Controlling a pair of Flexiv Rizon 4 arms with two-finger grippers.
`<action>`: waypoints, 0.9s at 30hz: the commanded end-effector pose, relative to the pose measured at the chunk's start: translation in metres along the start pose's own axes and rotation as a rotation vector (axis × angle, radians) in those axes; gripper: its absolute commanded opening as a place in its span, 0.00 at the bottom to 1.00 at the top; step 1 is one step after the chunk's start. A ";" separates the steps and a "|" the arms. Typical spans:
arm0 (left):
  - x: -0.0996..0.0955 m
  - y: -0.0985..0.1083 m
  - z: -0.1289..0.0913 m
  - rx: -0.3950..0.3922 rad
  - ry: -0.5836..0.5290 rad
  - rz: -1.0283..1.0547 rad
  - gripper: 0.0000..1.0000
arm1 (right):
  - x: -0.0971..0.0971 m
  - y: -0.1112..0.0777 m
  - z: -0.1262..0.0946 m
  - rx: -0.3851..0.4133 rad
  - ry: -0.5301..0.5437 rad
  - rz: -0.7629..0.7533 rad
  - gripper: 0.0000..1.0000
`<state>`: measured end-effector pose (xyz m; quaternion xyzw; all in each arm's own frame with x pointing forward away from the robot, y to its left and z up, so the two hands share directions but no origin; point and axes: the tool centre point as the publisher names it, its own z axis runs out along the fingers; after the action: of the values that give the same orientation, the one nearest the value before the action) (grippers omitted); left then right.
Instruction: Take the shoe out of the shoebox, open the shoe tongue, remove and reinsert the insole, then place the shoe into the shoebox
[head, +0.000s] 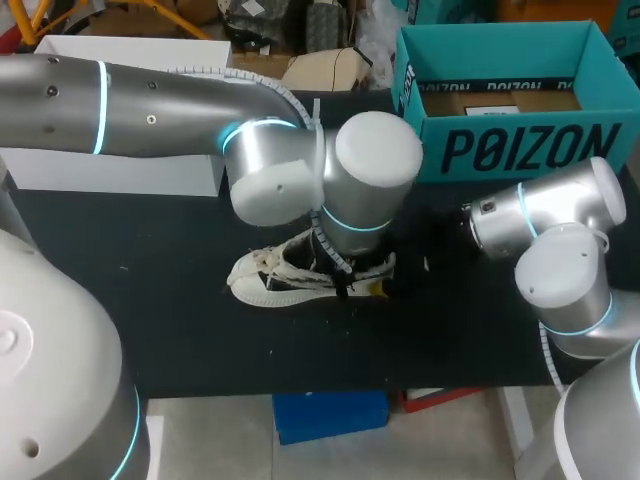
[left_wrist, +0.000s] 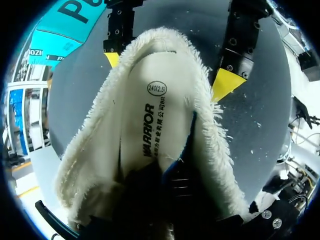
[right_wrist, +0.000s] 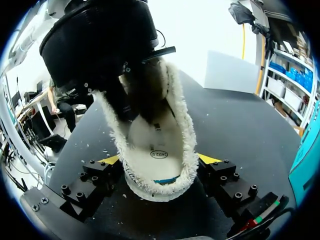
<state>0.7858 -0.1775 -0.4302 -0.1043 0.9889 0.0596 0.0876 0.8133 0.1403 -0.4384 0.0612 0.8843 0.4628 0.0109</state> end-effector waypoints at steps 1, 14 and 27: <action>0.004 0.010 0.039 0.090 0.161 0.056 0.00 | -0.002 -0.002 0.003 0.001 -0.001 0.002 0.00; 0.012 0.015 0.003 0.116 0.166 0.092 0.00 | -0.002 -0.002 0.003 0.001 -0.001 0.002 0.00; 0.008 0.023 -0.026 0.127 0.104 0.068 0.00 | -0.002 -0.002 0.003 0.001 -0.001 0.002 0.00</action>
<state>0.7782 -0.1679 -0.4150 -0.0666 0.9973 -0.0047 0.0319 0.8133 0.1420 -0.4380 0.0607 0.8841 0.4632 0.0108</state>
